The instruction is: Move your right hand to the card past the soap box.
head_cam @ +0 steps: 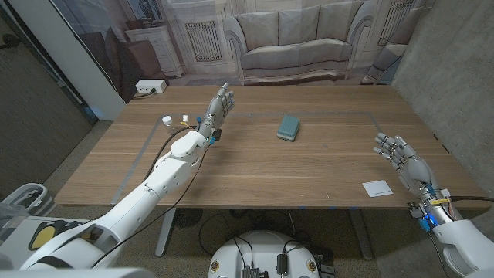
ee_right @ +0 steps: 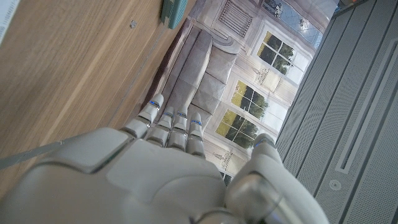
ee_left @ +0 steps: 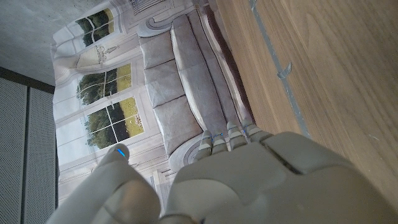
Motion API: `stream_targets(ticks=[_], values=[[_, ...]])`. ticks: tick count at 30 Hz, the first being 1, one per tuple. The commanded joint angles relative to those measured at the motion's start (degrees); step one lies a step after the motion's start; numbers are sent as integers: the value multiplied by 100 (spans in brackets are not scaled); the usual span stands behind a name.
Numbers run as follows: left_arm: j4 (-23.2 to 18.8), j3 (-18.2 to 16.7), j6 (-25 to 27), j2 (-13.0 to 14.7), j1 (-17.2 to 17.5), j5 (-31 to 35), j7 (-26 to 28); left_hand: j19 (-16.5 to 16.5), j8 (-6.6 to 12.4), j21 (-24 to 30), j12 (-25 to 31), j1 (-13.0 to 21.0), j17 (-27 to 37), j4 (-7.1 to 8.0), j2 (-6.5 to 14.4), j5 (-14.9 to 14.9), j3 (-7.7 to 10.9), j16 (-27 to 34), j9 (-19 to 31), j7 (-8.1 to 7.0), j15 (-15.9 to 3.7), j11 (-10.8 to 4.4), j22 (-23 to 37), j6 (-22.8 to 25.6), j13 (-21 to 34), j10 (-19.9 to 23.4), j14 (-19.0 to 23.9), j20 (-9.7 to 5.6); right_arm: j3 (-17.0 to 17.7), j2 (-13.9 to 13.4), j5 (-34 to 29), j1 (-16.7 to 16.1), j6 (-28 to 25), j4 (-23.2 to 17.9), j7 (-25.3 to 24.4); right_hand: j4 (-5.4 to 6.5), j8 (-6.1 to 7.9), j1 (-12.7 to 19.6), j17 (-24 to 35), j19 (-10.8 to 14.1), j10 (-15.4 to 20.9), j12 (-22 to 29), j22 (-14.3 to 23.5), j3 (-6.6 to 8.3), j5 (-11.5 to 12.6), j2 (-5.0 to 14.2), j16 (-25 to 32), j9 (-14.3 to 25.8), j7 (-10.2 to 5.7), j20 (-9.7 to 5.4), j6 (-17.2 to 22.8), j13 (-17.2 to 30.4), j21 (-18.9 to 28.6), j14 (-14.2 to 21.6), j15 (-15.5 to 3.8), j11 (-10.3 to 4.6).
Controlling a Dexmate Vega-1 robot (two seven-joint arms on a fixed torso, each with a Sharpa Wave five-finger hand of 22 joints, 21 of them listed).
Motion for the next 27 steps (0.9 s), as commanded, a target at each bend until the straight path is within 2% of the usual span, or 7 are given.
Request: stream_targets(ticks=[1, 14, 19, 27], values=[[-127, -24, 62, 57, 58, 4, 47, -74, 19, 16, 5, 31, 16, 14, 9, -16, -34, 36, 32, -12, -17, -24, 13, 36, 23, 8, 20, -7, 89, 172, -952, 15, 28, 26, -585, -28, 20, 39, 21, 62, 43, 44, 33, 3, 45, -22, 29, 29, -2, -189, 60, 6, -14, 52, -21, -24], [-93, 25, 66, 4, -4, 32, 31, -76, 17, 16, 5, 39, 16, 14, 17, -20, -46, 36, 32, -10, -19, -26, 13, 40, 23, 14, 23, 6, 263, 259, -1777, 27, -76, 88, -1012, -44, 14, 49, 20, 141, 67, 40, 33, -5, 67, -39, 41, 30, -47, -206, 80, 6, -23, 141, -62, -74], [-69, 35, 4, -28, 6, 36, 17, -76, 18, 16, 6, 41, 16, 14, 20, -22, -50, 36, 32, -5, -22, -29, 13, 47, 23, 19, 25, 8, 274, 253, -1749, 55, -71, 176, -1001, -53, 24, 57, 20, 178, 97, 47, 33, -7, 79, -47, 49, 30, -88, -221, 119, 6, -27, 188, -82, -87], [-64, 22, -80, -48, 61, 50, 50, -74, 17, 18, 3, 46, 16, 15, 27, -25, -57, 40, 33, -10, -23, -27, 14, 52, 23, 16, 36, 9, 316, 320, -2319, 117, -30, 267, -1302, -68, 24, 76, 19, 232, 164, 65, 32, -5, 97, -51, 50, 31, -101, -239, 139, 6, -31, 231, -124, -127]])
